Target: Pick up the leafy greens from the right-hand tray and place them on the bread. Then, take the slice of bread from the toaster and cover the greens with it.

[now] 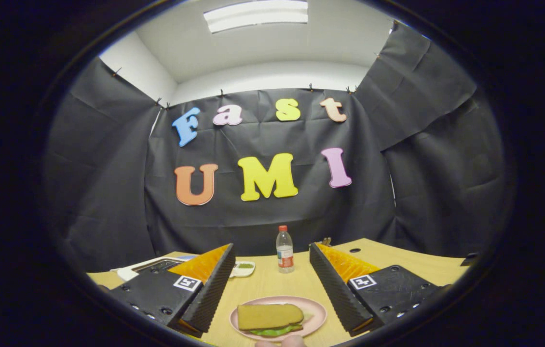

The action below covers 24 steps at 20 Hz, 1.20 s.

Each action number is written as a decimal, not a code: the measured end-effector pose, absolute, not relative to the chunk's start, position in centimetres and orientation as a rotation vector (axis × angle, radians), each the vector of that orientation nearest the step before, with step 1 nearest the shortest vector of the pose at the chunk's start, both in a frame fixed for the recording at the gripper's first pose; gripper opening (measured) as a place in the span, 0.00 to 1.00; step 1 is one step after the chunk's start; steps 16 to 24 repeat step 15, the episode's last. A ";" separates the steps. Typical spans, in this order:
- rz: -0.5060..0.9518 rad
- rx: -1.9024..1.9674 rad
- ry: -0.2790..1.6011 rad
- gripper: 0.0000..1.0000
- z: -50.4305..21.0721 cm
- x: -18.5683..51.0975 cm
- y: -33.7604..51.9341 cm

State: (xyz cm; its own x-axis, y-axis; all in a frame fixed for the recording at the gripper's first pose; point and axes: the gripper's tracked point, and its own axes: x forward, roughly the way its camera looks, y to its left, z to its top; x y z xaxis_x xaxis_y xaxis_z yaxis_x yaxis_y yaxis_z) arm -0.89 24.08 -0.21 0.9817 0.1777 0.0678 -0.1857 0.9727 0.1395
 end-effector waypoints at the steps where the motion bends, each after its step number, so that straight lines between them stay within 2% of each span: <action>1: 0.183 0.147 -0.061 0.95 -0.2 -0.9 24.2; 24: 0.182 0.124 -0.075 0.95 -0.4 -0.4 25.6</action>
